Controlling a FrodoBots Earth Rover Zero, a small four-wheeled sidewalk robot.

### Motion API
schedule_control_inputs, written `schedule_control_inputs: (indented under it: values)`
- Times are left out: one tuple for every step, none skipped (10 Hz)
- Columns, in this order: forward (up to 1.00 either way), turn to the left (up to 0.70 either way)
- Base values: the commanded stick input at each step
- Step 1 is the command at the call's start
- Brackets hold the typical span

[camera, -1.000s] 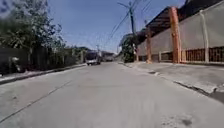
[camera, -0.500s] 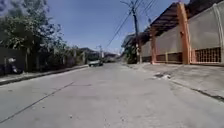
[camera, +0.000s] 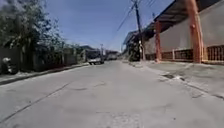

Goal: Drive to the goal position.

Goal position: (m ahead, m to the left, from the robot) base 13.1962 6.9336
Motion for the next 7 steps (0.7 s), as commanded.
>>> schedule_control_inputs:
  values:
    - [1.00, 0.01]
    - [1.00, 0.02]
    - [1.00, 0.02]
    - [1.00, 0.02]
    - [1.00, -0.03]
    - [1.00, -0.21]
    - [1.00, -0.36]
